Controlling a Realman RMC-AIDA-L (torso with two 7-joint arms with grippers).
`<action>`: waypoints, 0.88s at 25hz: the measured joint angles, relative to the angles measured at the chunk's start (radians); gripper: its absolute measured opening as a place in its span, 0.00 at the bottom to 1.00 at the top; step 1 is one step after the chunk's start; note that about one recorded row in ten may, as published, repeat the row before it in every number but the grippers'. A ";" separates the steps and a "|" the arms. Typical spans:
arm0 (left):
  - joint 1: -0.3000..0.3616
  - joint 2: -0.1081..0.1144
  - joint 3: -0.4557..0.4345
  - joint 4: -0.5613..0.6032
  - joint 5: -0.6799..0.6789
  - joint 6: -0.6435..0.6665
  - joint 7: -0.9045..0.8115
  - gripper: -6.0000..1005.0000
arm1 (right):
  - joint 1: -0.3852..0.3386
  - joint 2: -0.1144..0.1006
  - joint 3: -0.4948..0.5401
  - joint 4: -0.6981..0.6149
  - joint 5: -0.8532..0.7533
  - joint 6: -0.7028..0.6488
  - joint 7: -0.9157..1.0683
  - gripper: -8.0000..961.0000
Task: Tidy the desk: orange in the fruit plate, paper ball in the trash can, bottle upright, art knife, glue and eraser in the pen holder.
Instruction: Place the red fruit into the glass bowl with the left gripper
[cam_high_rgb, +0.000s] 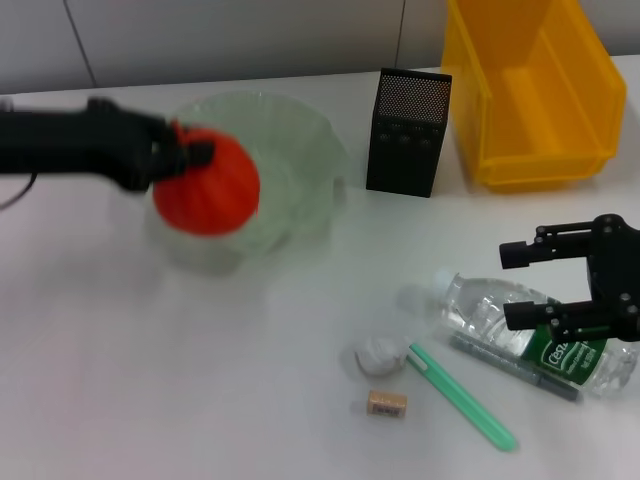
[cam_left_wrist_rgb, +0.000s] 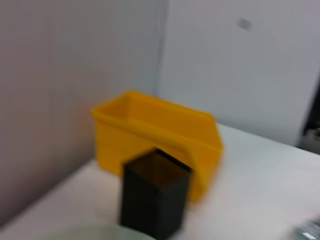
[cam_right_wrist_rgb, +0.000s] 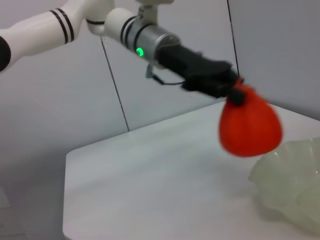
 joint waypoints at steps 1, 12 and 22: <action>-0.002 0.000 0.001 0.000 0.000 -0.004 -0.001 0.16 | 0.001 0.001 0.000 0.001 0.000 0.000 0.000 0.62; -0.068 -0.007 0.325 -0.109 -0.075 -0.485 -0.044 0.17 | 0.028 0.003 -0.010 0.042 0.000 0.003 0.000 0.61; -0.062 -0.008 0.405 -0.126 -0.080 -0.607 -0.069 0.18 | 0.032 0.003 -0.011 0.049 0.000 0.000 -0.006 0.60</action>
